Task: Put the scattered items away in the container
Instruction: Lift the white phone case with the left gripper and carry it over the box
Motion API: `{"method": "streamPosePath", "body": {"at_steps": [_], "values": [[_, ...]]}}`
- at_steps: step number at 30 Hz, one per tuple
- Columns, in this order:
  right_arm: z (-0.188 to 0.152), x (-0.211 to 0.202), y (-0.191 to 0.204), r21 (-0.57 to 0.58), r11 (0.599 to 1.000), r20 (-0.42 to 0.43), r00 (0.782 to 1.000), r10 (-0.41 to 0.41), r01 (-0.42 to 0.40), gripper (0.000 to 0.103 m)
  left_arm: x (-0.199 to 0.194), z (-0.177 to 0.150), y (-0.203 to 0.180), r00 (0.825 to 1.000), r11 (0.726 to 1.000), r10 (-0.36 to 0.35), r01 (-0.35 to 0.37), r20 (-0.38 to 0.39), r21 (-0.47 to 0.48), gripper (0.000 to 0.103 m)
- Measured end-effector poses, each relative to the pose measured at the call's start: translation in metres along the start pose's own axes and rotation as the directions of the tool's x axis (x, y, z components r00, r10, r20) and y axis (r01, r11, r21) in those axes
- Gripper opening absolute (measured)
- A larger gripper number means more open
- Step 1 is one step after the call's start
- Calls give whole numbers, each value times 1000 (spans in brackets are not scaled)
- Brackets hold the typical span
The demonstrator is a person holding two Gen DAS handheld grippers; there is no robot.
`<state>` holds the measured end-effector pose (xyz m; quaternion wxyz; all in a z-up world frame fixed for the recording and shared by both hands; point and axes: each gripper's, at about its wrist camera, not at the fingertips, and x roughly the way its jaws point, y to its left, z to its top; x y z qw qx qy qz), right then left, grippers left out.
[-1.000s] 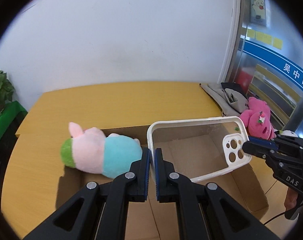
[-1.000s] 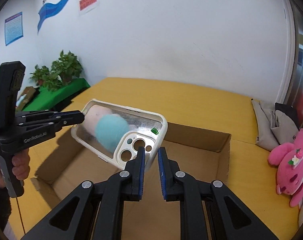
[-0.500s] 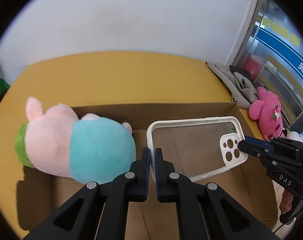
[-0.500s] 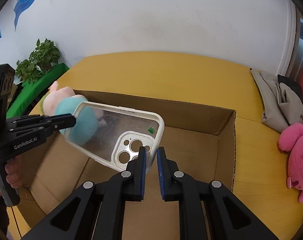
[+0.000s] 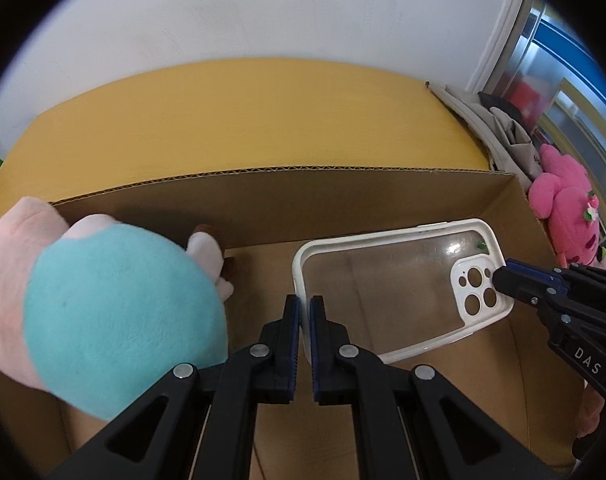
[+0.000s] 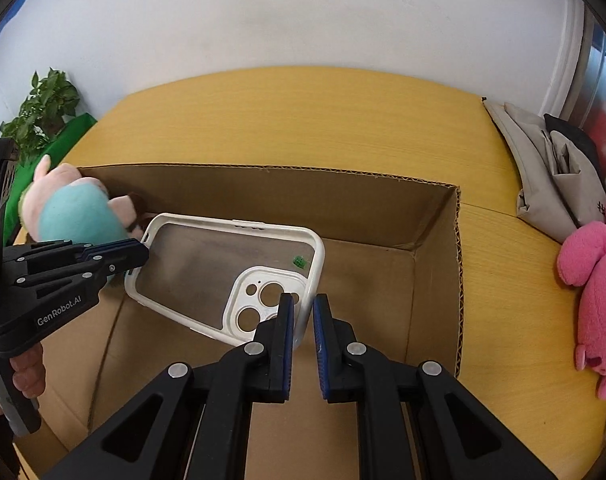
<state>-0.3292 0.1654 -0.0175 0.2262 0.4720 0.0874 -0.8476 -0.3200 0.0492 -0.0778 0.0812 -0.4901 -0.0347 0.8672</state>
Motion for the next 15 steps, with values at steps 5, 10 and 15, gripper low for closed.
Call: {"method": "streamPosePath", "body": {"at_steps": [5,10,15], "values": [[0,23,-1,-10,999,-51,998,-46,46,10,10,4,-5,1000,1000,20,-20,-22,10,4],[-3,30,-5,-9,997,-64,995,-77,77,9,24,0,-12,997,998,55,-54,-59,17,4],[-5,39,-6,-19,994,-107,988,-112,110,9,33,-2,-10,996,999,40,-39,-86,9,4]]}}
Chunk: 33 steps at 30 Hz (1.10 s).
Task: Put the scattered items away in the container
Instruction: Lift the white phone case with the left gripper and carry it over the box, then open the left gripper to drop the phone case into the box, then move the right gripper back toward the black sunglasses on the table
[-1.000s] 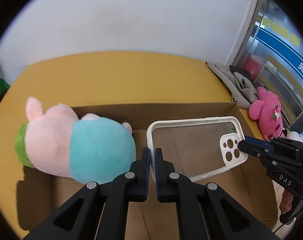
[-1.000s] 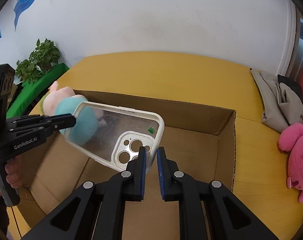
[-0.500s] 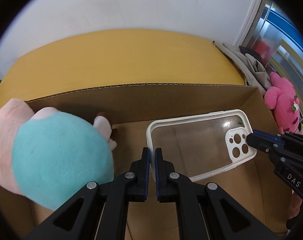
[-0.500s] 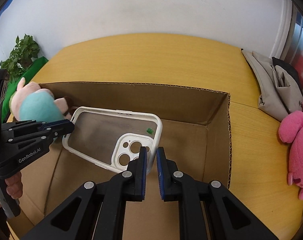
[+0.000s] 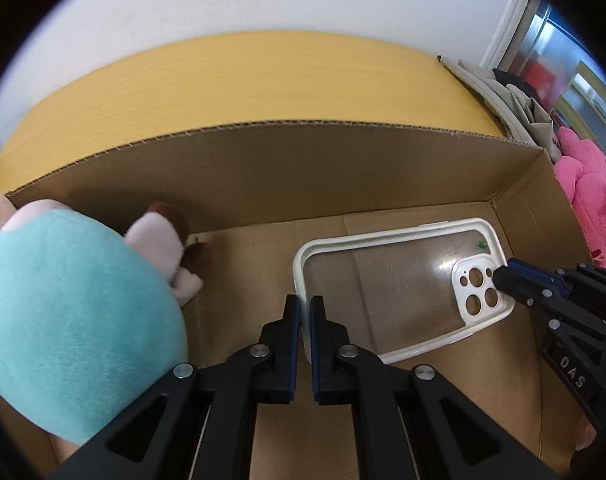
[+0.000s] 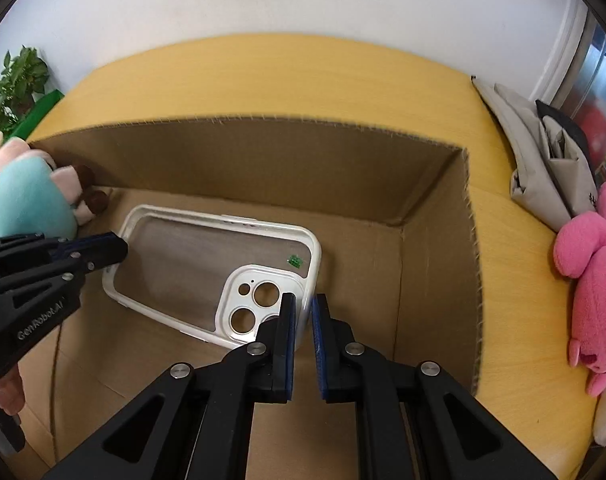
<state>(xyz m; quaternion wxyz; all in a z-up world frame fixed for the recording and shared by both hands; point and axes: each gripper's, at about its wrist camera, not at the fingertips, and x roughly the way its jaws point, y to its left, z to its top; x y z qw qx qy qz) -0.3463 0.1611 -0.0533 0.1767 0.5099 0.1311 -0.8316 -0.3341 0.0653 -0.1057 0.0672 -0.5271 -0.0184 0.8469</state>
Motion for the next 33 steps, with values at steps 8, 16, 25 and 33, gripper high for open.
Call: {"method": "streamPosePath", "body": {"at_steps": [8,16,25,33], "values": [[0,8,6,-10,999,-10,999,-44,44,9,0,-2,1,1000,1000,14,-15,10,16,6],[-3,4,12,-41,995,0,996,-94,94,34,-9,-3,-7,1000,1000,-6,6,26,14,31],[-11,-63,27,-48,993,152,983,-104,112,93,-83,-12,0,981,1000,5,-5,194,0,50],[-97,-167,57,4,990,310,942,131,-139,103,-209,-97,29,907,999,27,-43,421,29,81]]}}
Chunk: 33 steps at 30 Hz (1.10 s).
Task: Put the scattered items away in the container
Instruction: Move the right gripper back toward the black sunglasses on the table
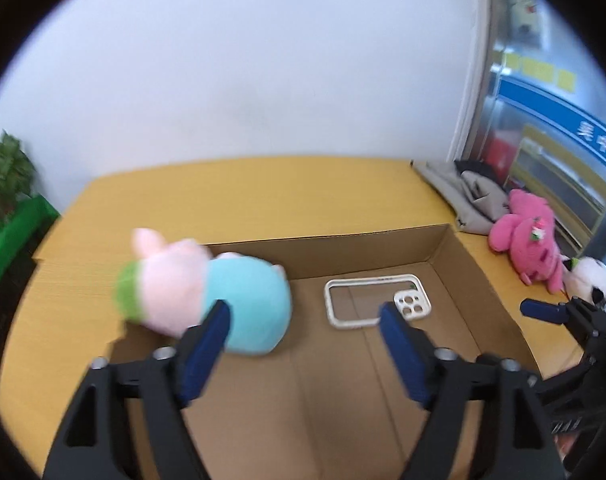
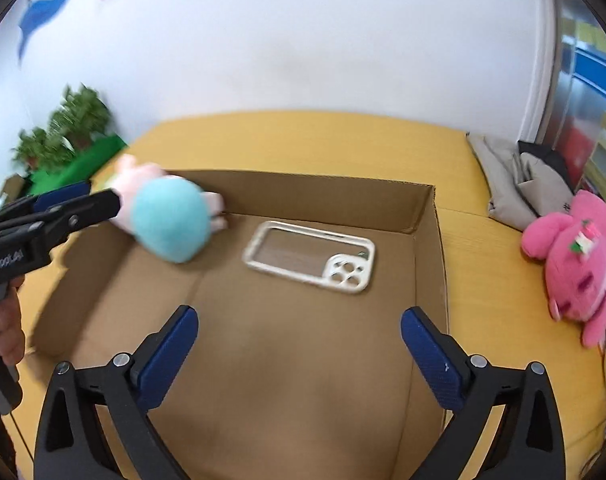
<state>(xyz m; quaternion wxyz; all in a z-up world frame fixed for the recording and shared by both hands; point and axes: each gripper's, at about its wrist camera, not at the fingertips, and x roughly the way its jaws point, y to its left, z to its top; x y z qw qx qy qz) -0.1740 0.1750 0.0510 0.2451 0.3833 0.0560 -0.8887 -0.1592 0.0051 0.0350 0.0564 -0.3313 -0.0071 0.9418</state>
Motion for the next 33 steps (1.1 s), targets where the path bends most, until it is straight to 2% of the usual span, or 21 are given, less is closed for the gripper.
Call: {"method": "streamPosePath", "body": {"at_steps": [2,4,7,11,14,20,33], "values": [[-22,-25,9,59,997,46,998,37,-40,103,-32,-20,1,999,1000,10,-10,36,-3,81],[-36,-35,7,88,996,80,997,18,-25,103,-63,-45,2,998,999,5,-1,67,-49,81],[-54,-45,24,53,998,87,996,-19,14,103,-88,-71,-7,995,997,18,-11,99,-71,81],[-69,-66,38,8,999,108,993,-51,50,103,-109,-93,-20,992,998,56,-53,116,-28,81],[-76,-79,47,-21,998,116,991,-61,64,103,-120,-101,-20,993,998,22,-15,114,-60,81],[-85,-102,55,-52,995,145,986,-79,88,103,-137,-106,-22,991,997,28,-18,128,-77,81],[-100,-96,58,-34,997,113,991,-70,74,103,-134,-110,-24,995,997,32,-25,99,-77,81]]}}
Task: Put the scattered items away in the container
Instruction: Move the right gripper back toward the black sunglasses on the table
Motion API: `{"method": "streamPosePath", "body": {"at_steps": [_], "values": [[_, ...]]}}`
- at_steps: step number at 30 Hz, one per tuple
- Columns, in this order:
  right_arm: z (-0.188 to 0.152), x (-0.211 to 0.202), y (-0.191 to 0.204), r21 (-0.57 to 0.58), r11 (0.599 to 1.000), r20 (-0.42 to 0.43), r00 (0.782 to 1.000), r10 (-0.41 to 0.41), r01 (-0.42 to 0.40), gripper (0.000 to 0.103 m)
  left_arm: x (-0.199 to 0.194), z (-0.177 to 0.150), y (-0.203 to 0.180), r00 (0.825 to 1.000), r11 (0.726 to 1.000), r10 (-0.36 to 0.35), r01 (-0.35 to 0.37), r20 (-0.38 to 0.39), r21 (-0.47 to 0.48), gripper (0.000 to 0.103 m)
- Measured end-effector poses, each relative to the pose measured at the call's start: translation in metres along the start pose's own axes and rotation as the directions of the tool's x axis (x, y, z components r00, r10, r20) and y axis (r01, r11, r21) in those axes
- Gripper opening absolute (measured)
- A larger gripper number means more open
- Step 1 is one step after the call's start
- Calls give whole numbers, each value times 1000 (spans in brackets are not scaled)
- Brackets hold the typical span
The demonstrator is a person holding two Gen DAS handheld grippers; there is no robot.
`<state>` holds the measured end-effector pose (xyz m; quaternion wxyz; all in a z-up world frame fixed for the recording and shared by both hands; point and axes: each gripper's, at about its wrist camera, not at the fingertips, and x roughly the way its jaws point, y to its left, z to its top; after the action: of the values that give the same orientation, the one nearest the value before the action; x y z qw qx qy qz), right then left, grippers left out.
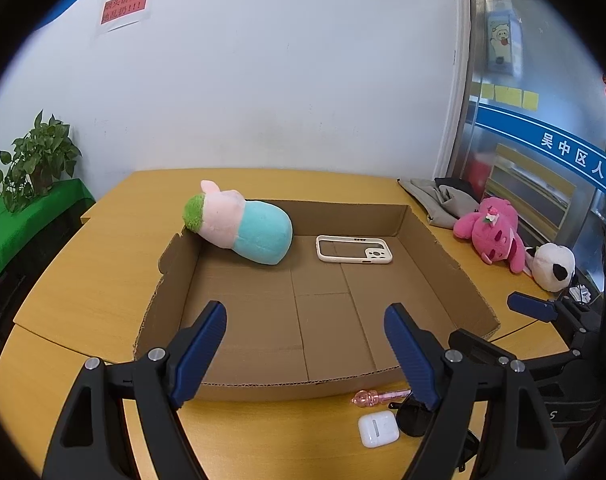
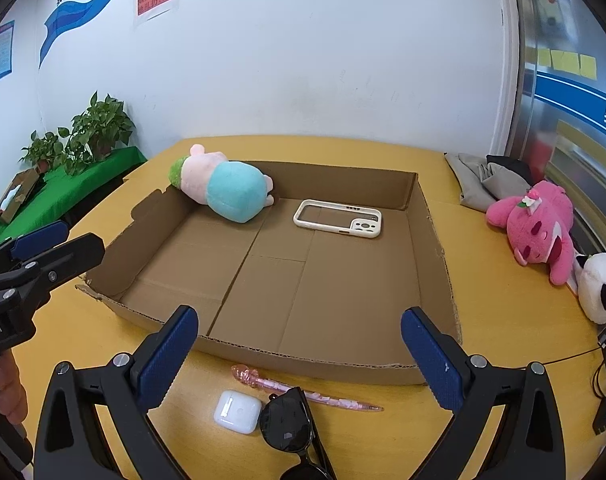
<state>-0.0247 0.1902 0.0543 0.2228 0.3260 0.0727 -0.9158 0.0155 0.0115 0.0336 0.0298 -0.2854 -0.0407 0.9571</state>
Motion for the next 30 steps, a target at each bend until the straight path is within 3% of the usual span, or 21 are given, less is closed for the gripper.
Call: {"method": "streamPosePath", "body": {"at_steps": [13,20,27,30], "values": [[-8,7,-6,17,1000,-26,1000,9,-8,103,12,-8,-1,999,1000,-15,15,-44,-7,81],[-35,8,-27,19,999,-86,996,35,-34,103,18,-21,-4,995,999,-36,36,-88,-3,81],[-69,11,-33,-11,996,-173,981,89,-92,103,38,-43,-11,978,995,-101,100,-181,-13,81],[-88,15,-25,-33,985,-225,961,159,-171,102,46,-50,-15,965,989,-145,142,-218,-32,81]]}}
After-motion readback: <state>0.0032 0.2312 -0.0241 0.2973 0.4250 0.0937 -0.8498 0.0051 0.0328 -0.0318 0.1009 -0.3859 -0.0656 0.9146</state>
